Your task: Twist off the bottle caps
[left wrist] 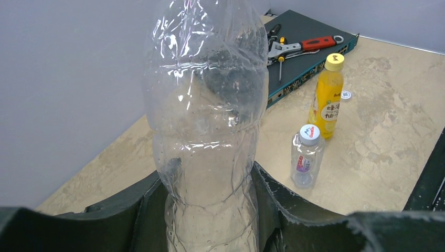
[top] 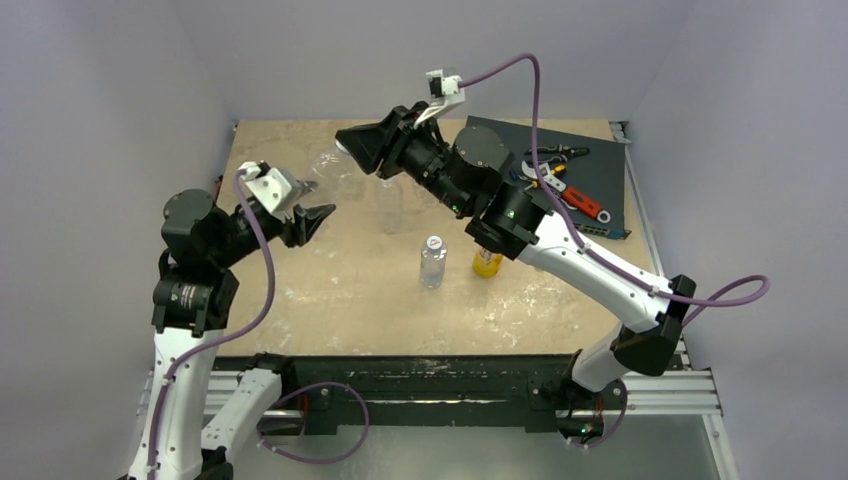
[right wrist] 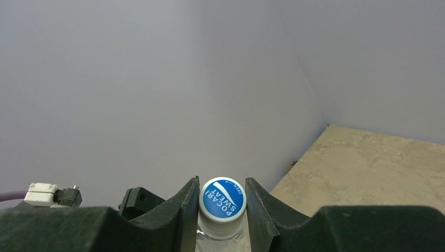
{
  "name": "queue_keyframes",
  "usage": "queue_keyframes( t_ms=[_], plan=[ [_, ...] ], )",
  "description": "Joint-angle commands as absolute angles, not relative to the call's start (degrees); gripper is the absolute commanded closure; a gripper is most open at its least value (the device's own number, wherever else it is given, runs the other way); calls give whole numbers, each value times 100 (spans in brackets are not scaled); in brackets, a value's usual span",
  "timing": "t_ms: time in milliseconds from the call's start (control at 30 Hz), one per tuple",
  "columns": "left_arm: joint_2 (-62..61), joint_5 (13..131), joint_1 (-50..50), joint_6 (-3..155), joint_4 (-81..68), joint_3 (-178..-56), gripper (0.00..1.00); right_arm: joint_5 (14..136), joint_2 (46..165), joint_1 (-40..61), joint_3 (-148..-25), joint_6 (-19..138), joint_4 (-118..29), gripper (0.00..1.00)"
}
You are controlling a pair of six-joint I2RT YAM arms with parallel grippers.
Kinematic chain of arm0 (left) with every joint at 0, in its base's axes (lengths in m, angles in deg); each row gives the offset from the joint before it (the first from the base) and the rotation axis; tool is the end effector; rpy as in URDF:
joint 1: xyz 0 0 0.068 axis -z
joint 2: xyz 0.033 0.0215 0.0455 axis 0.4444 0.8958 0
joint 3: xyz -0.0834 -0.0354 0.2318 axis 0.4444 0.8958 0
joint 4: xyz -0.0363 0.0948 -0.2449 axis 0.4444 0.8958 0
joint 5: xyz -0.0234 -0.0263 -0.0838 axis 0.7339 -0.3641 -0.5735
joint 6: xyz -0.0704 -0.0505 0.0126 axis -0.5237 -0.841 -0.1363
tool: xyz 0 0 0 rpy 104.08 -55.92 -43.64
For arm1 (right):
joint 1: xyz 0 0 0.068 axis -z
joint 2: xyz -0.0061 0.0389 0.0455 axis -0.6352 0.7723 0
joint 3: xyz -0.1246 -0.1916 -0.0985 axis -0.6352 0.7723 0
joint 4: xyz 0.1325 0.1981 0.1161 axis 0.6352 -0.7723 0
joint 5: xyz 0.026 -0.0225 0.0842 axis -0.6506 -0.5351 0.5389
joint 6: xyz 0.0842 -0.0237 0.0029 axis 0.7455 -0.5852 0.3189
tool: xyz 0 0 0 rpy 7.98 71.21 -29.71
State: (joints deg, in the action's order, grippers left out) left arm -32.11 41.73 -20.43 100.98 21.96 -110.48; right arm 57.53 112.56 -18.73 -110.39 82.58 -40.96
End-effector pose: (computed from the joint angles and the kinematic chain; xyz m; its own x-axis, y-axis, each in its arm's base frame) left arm 0.1831 -0.0679 0.4174 0.0849 0.1687 -0.9820 0.7000 0.6913 0.1793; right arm 0.2178 0.3248 0.4969 -0.2593 0.5134 -0.8180 -0.7107 0.4721 0.5215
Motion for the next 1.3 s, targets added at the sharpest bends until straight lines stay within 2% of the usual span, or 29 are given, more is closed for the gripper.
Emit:
queue_keyframes(
  t_ms=[0, 67, 133, 267, 567, 700, 733, 767, 800, 900, 933, 967, 1067, 1267],
  plan=[
    [-3249, 4157, -2058, 10031, 2044, -11159, 100, 6282, 11186, -1868, -11151, 8419, -3995, 86],
    [-3239, 3979, -2058, 9999, 2183, -11287, 100, 6567, 11089, -1817, -11182, 8291, -4030, 96],
    [-3263, 3680, -2058, 9948, 2254, -11415, 100, 6828, 10932, -1752, -11105, 8140, -3947, 100],
    [-3255, 2936, -2056, 9648, 2199, -11599, 100, 7526, 10597, -1635, -10783, 7745, -3717, 100],
    [-2874, 802, -2058, 8588, 2223, -12021, 100, 9788, 9796, -1293, -9605, 7796, -2218, 100],
    [-2717, 760, -2054, 8764, 2518, -12028, 100, 10102, 9917, -1278, -9702, 7950, -2147, 99],
    [-2698, 802, -2057, 8843, 2516, -12034, 100, 10049, 9909, -1269, -9687, 7953, -2167, 95],
    [-2693, 875, -2056, 8931, 2516, -12023, 100, 9814, 9879, -1268, -9647, 7914, -2221, 80],
    [-2708, 973, -2058, 8995, 2519, -12021, 100, 9609, 9824, -1268, -9598, 7865, -2332, 72],
    [-2820, 1463, -2058, 9412, 2633, -11950, 100, 8330, 9623, -1268, -9447, 7804, -2693, 22],
    [-2863, 1645, -2058, 9626, 2704, -11903, 100, 7814, 9593, -1268, -9442, 7835, -2820, 14],
    [-2917, 1803, -2058, 9901, 2746, -11844, 100, 7556, 9603, -1268, -9478, 7873, -2978, 11],
    [-2998, 2214, -2058, 10616, 2979, -11698, 100, 6951, 9789, -1276, -9766, 7942, -3415, 10],
    [-3128, 3246, -2055, 10479, 2364, -11345, 100, 6640, 10206, -1352, -10158, 8366, -3714, 11]
  ],
)
